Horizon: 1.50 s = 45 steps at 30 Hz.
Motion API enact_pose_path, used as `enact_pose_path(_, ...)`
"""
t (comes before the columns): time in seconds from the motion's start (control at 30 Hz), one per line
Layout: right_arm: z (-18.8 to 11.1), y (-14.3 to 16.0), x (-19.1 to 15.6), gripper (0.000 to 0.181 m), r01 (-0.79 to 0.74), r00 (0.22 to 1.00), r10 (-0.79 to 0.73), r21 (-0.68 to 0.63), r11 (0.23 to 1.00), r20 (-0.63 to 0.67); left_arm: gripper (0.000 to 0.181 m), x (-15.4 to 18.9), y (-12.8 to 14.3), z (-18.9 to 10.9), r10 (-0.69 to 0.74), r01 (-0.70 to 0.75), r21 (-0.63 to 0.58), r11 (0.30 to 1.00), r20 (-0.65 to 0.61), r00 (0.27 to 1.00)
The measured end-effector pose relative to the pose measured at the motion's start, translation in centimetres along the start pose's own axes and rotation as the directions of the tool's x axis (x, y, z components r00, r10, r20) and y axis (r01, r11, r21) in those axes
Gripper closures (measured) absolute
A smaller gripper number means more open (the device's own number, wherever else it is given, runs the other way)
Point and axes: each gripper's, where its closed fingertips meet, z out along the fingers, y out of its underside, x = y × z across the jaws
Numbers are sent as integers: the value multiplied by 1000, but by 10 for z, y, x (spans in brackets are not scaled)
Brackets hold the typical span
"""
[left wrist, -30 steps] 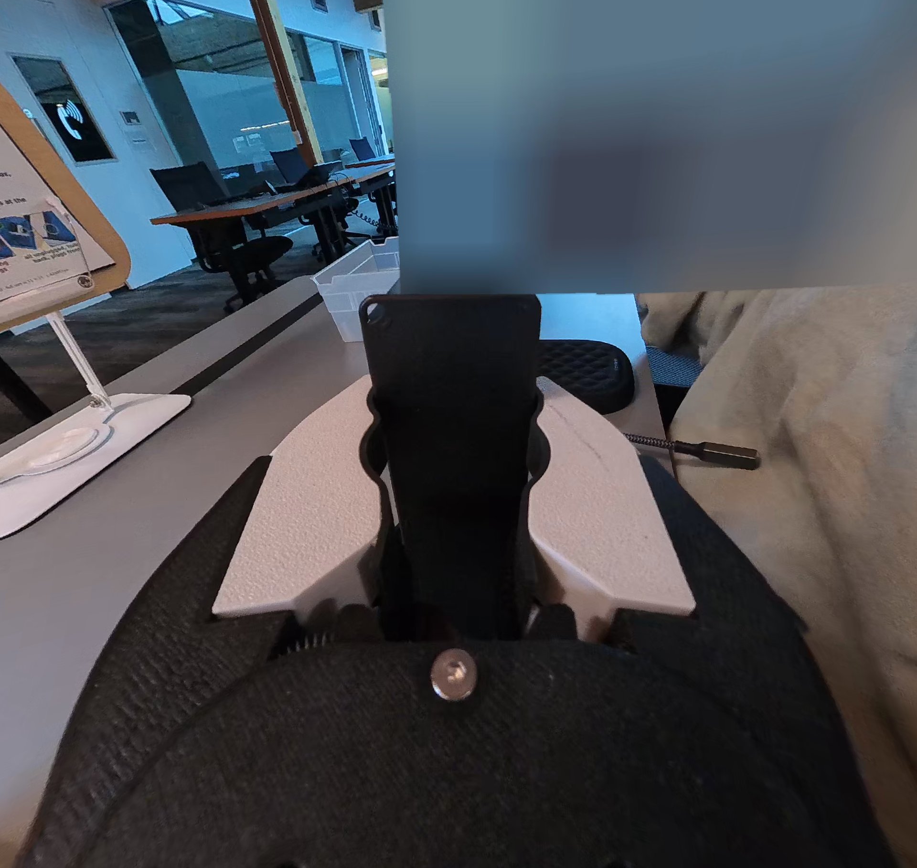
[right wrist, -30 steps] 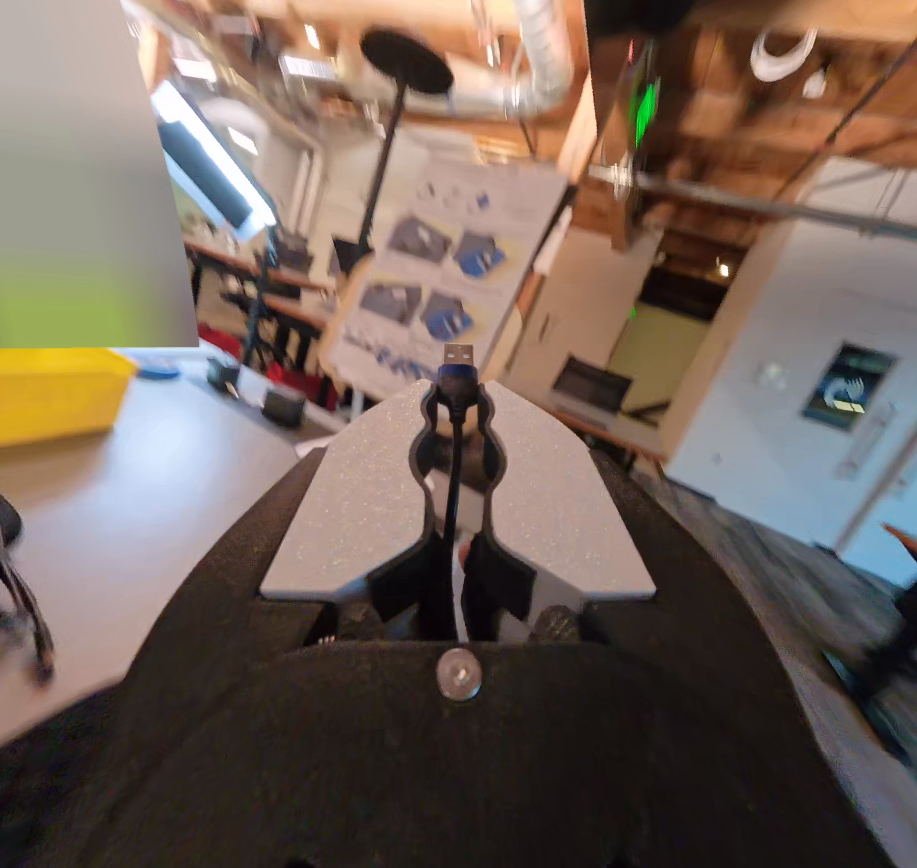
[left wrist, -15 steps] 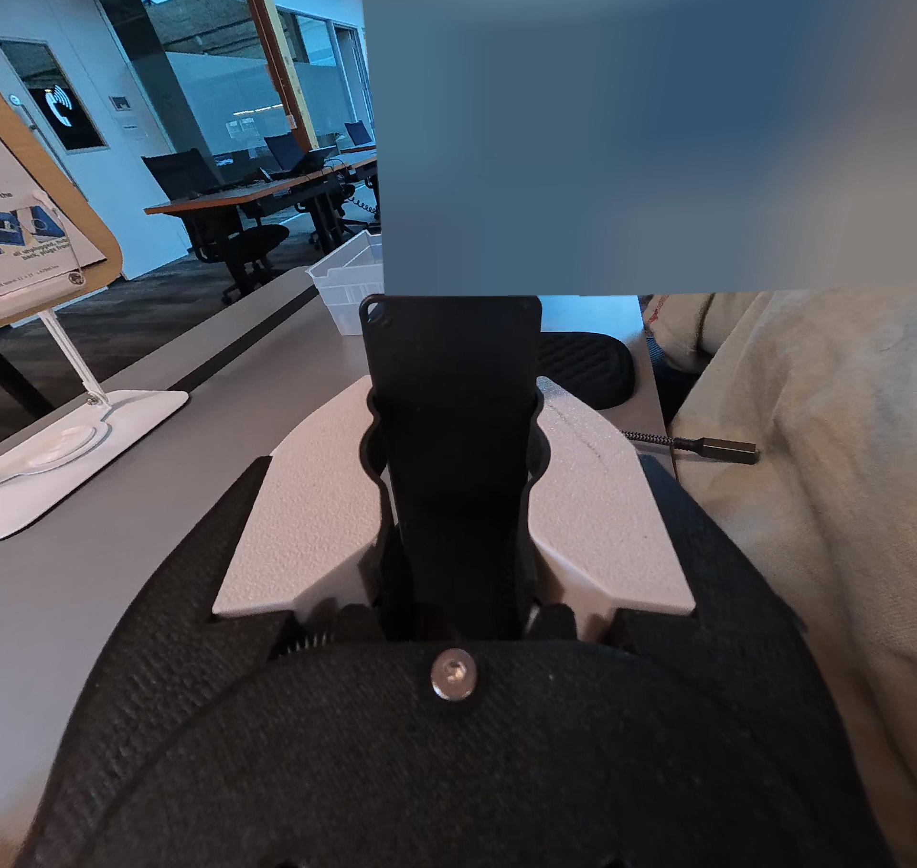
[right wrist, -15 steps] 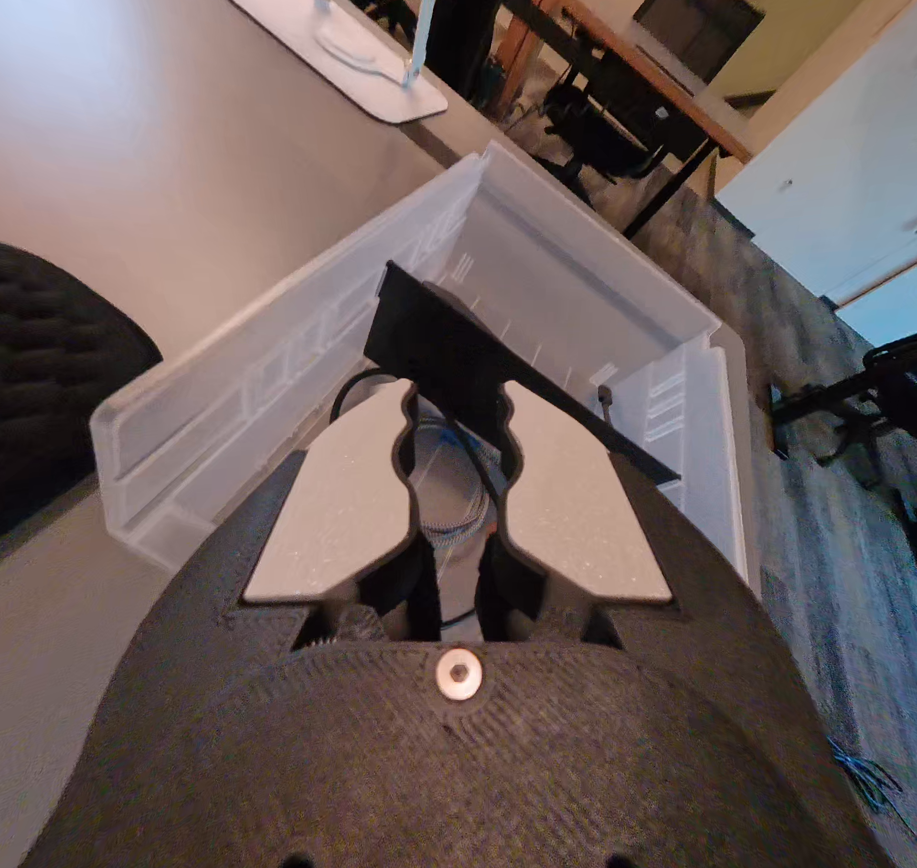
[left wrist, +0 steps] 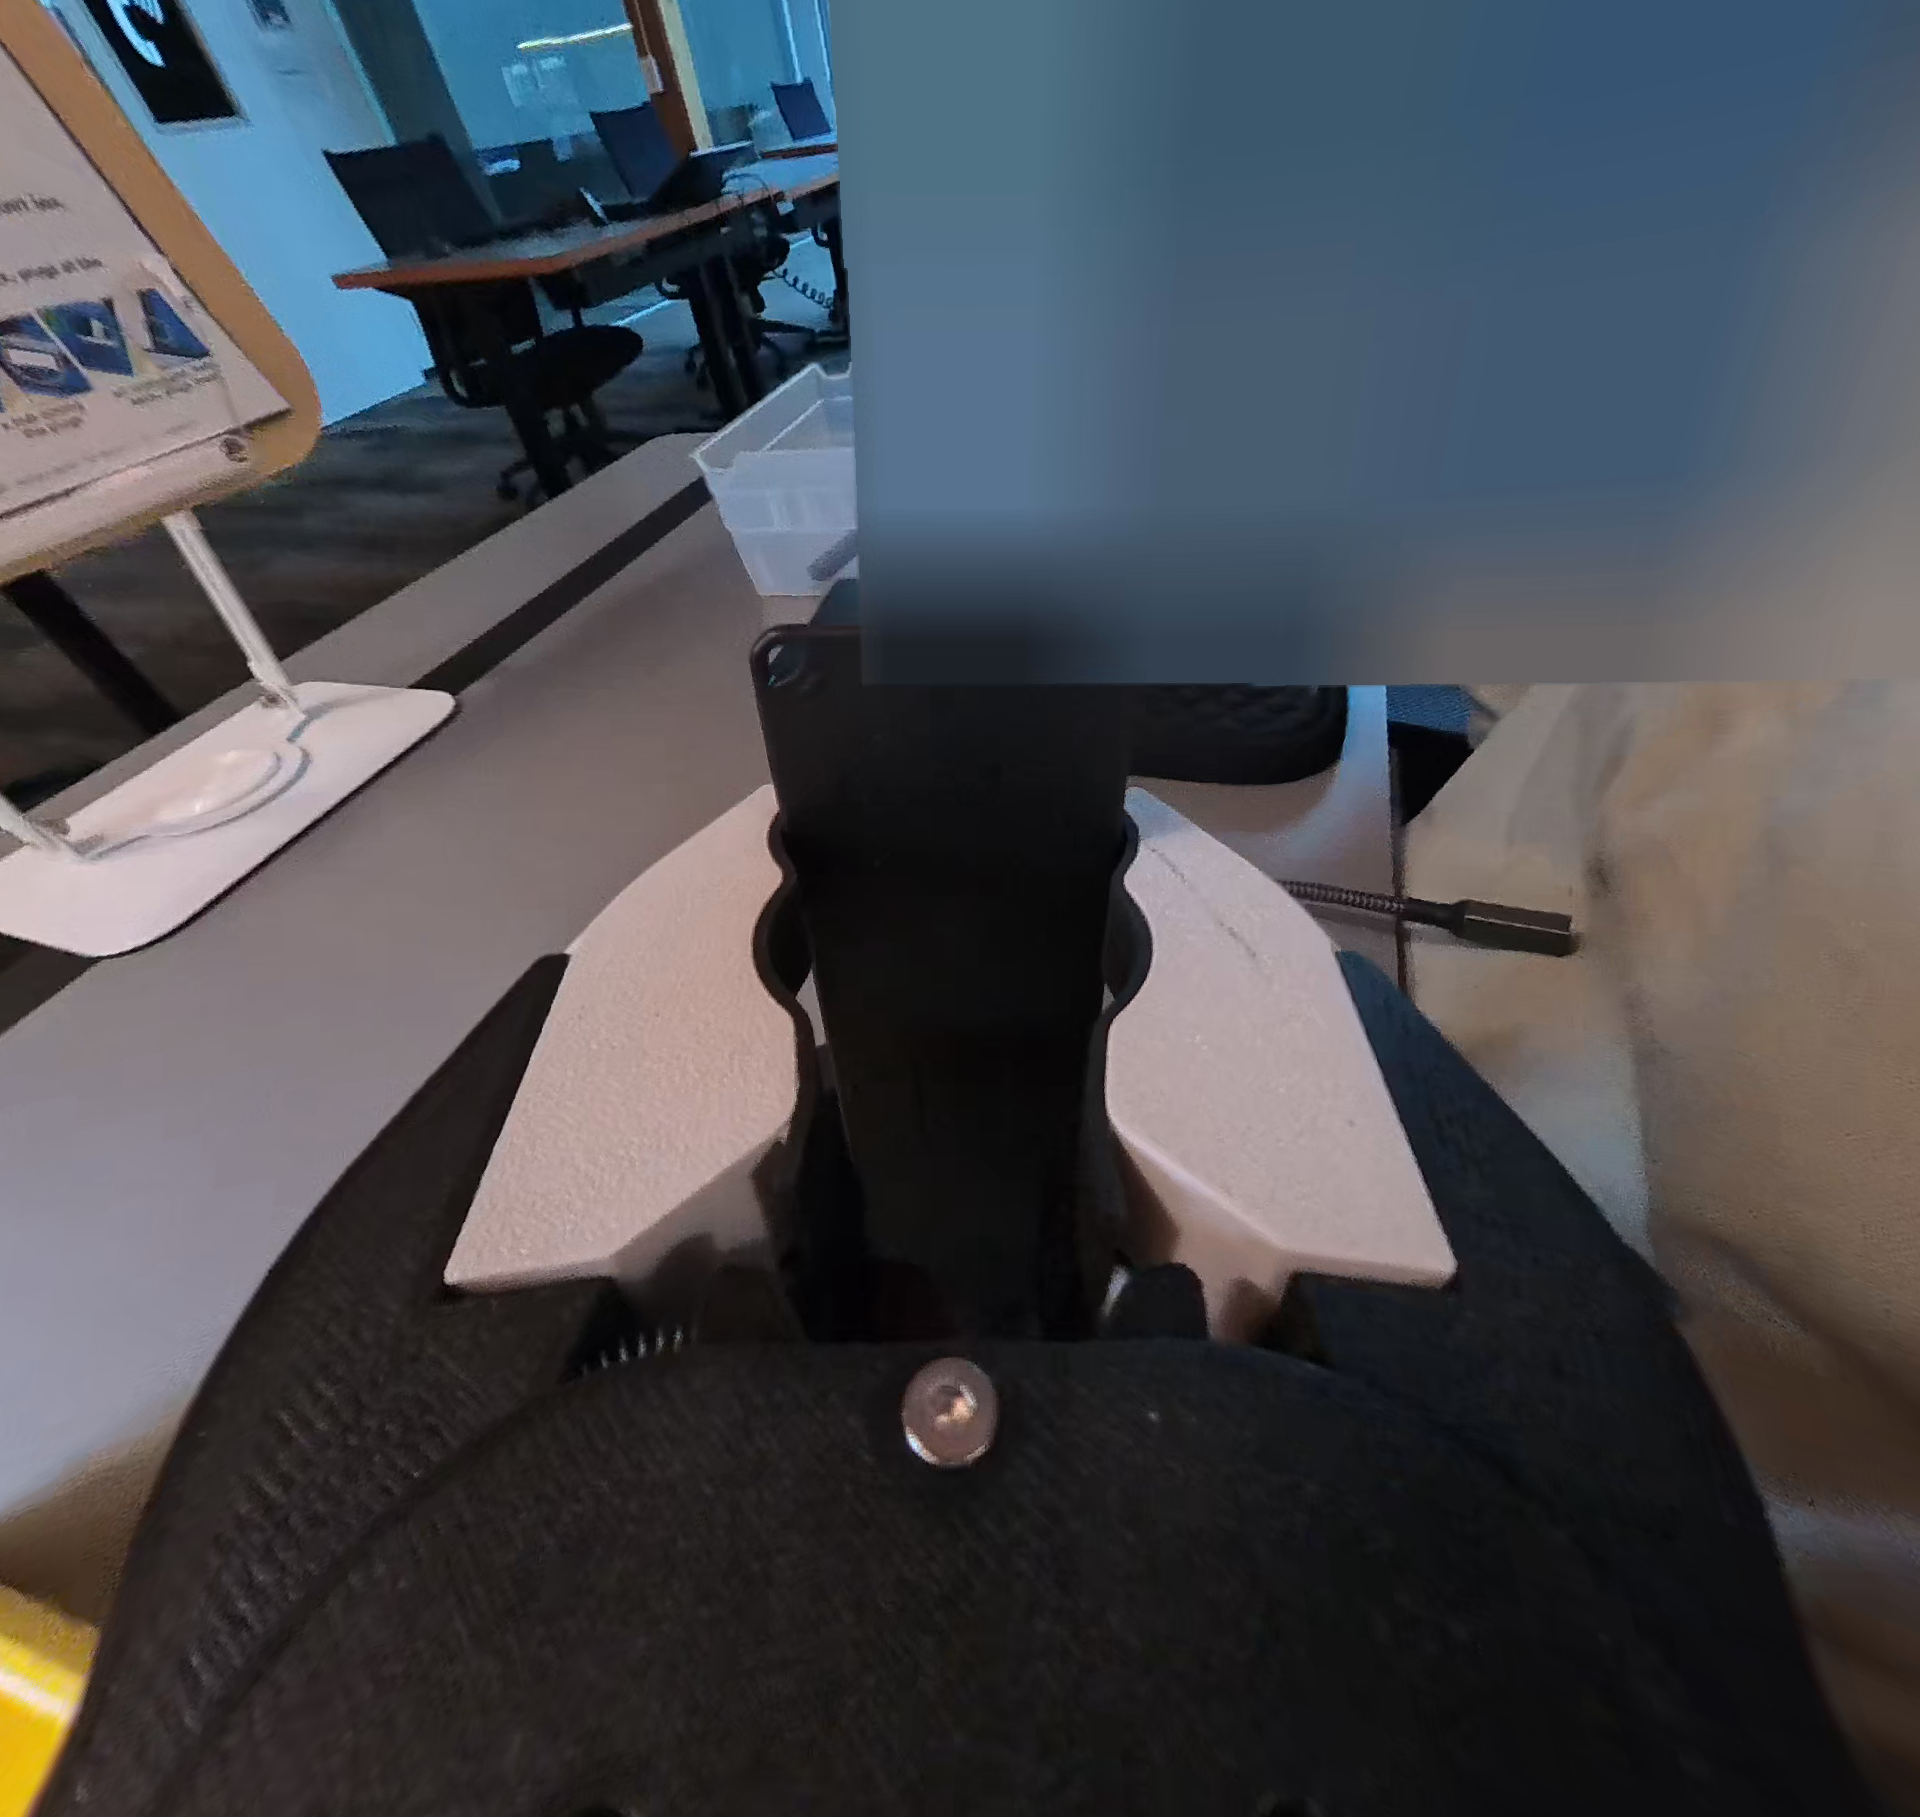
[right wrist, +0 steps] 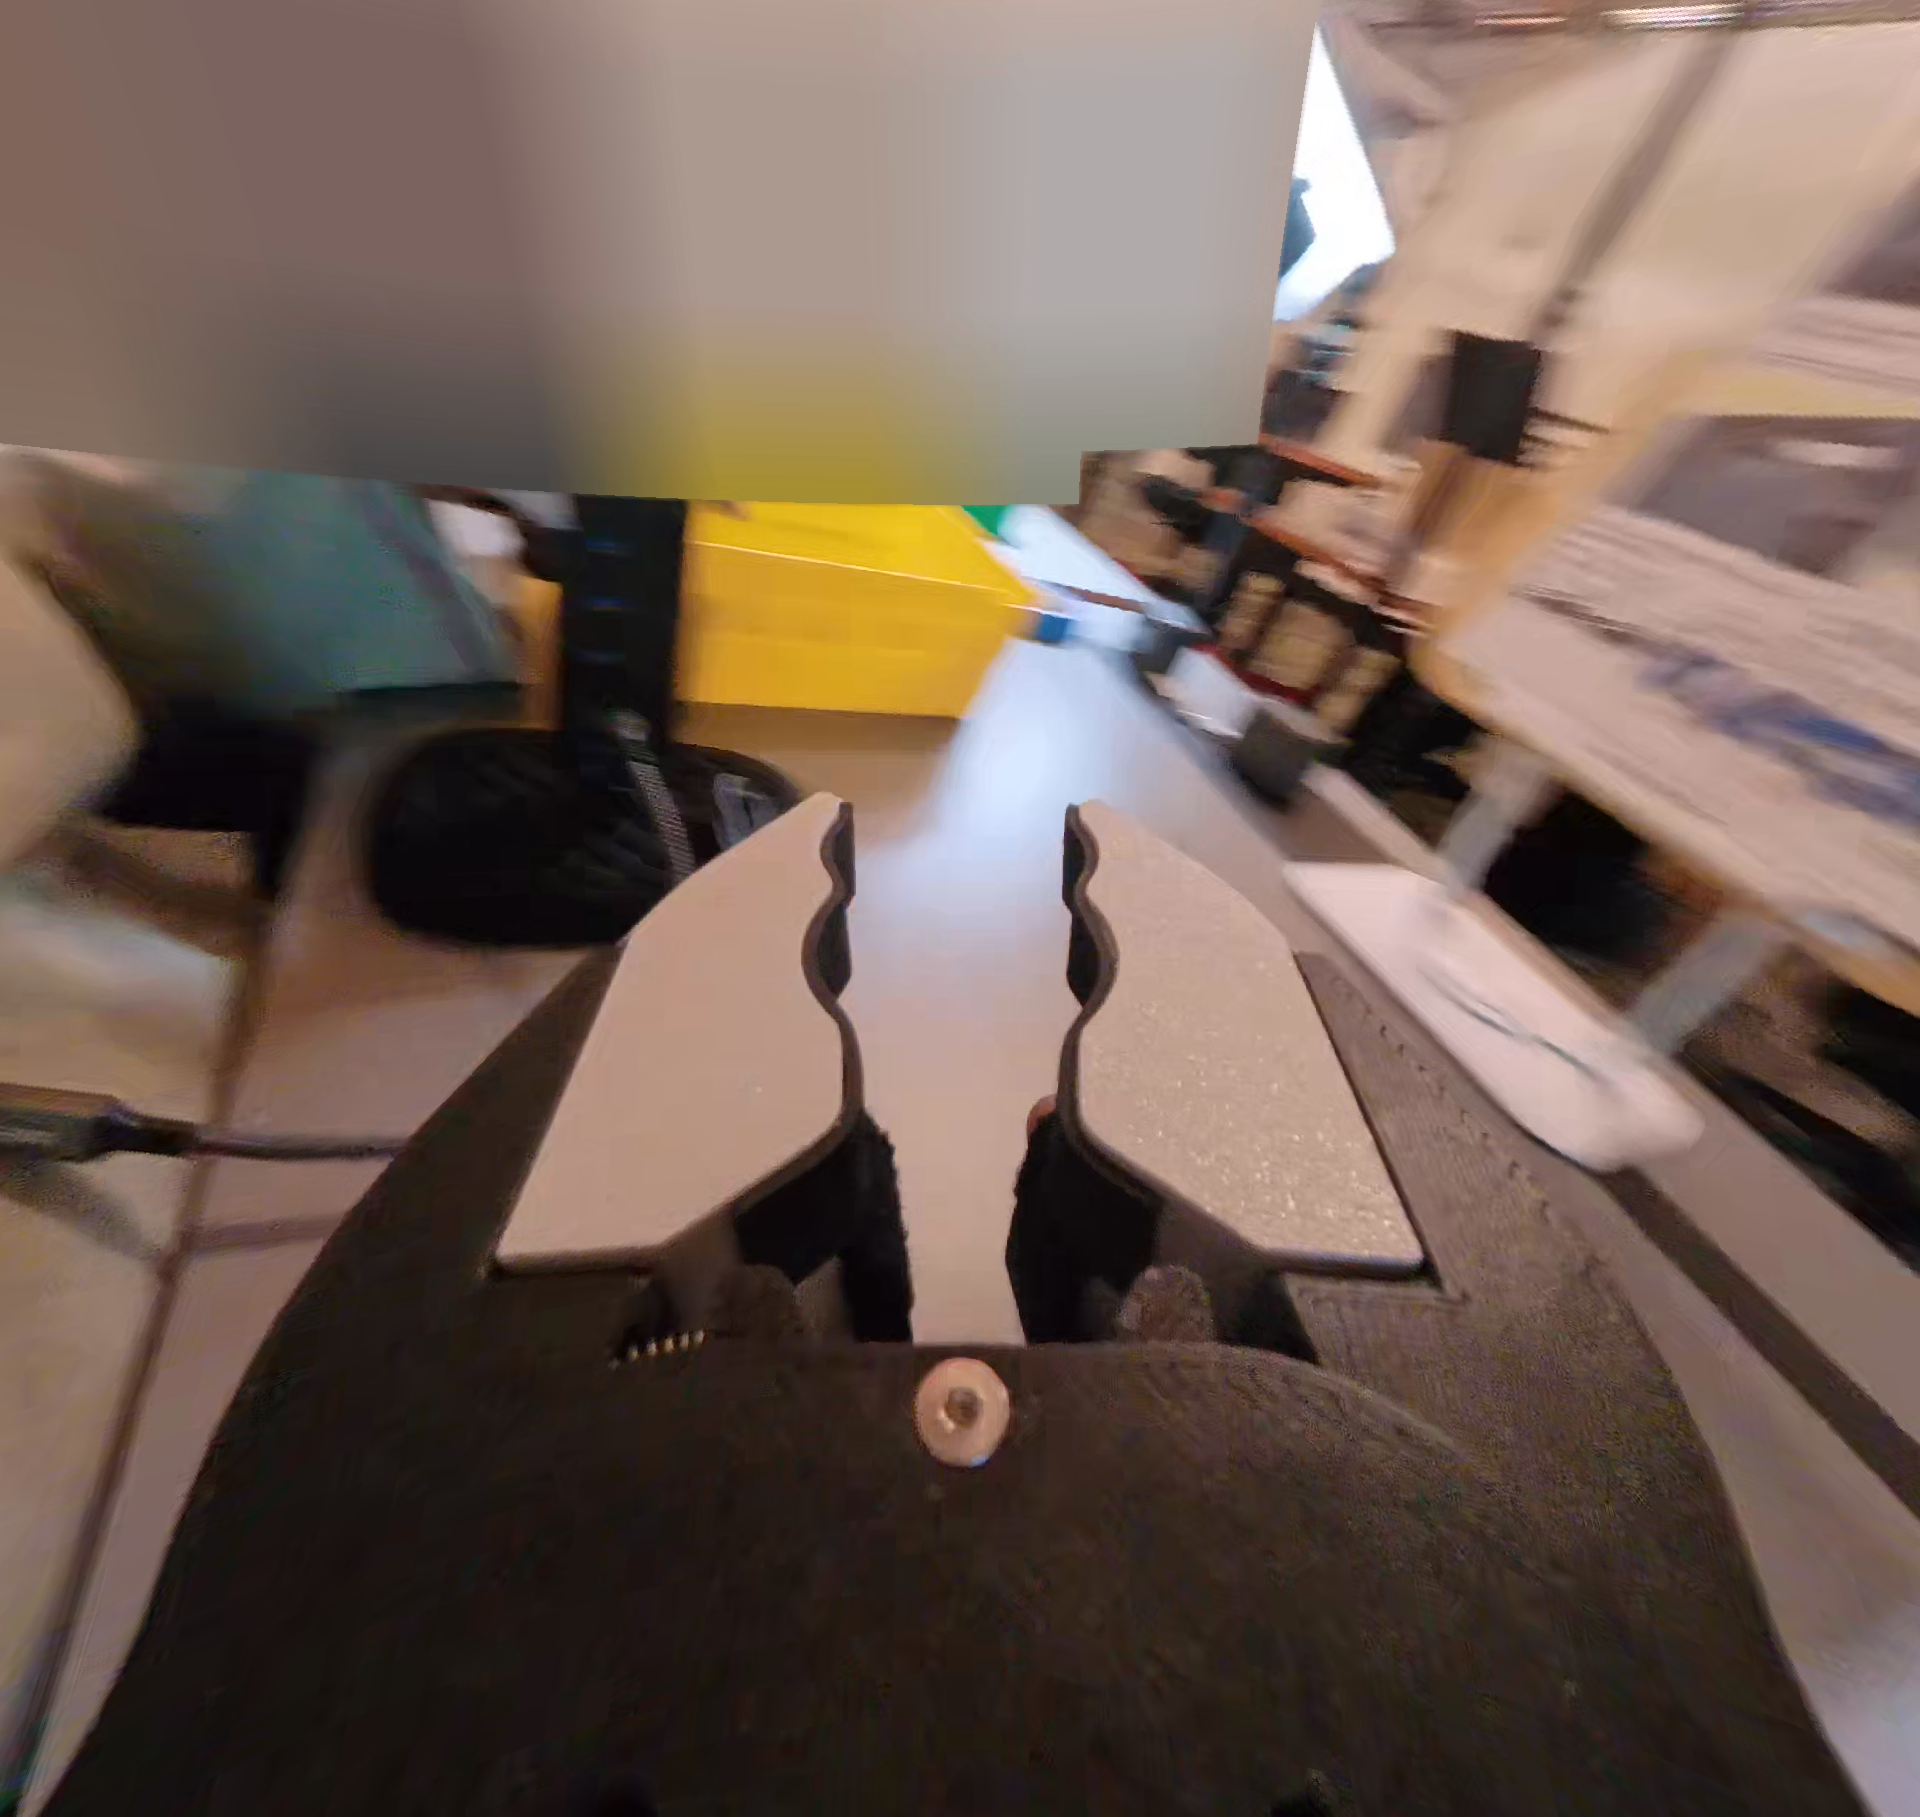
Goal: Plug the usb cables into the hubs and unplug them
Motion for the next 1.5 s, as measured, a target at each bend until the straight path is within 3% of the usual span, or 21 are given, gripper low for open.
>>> enact_pose_path(0.1,70,8,-66,139,16,961,-12,-12,1000,277,127,0,-2,-1,-6,8,63,998,-27,1000)
enact_pose_path(0.2,118,24,-112,141,91,896,-61,-47,995,440,127,4,-1,-2,13,-11,54,998,-36,999)
enact_pose_path(0.4,160,49,-156,148,197,803,-79,-138,971,590,126,9,3,-7,-1,3,40,999,-42,999)
enact_pose_path(0.5,165,55,-163,164,209,787,-79,-143,967,612,125,16,9,-8,-5,6,23,1000,-52,999)
enact_pose_path(0.63,160,51,-165,164,169,774,-56,-120,978,631,118,19,37,-3,80,-79,-92,993,-2,997)
enact_pose_path(0.77,154,46,-174,164,144,735,-42,-95,985,677,116,30,51,2,157,-155,-118,981,7,988)
enact_pose_path(1.03,148,54,-175,164,193,679,-90,-58,980,729,117,34,73,0,134,-144,-353,924,-54,990)
enact_pose_path(1.13,149,56,-171,164,185,669,-76,-66,981,739,117,31,75,3,113,-126,-367,922,-56,992)
enact_pose_path(1.23,151,59,-170,164,152,732,-44,-100,983,680,117,26,78,4,86,-88,-381,921,-22,996)
enact_pose_path(1.33,147,62,-171,164,203,790,-103,-100,974,604,117,30,80,5,109,-113,-402,908,-32,993)
enact_pose_path(1.5,143,64,-170,164,242,711,-120,-81,967,693,117,35,79,11,161,-184,-419,889,-92,983)
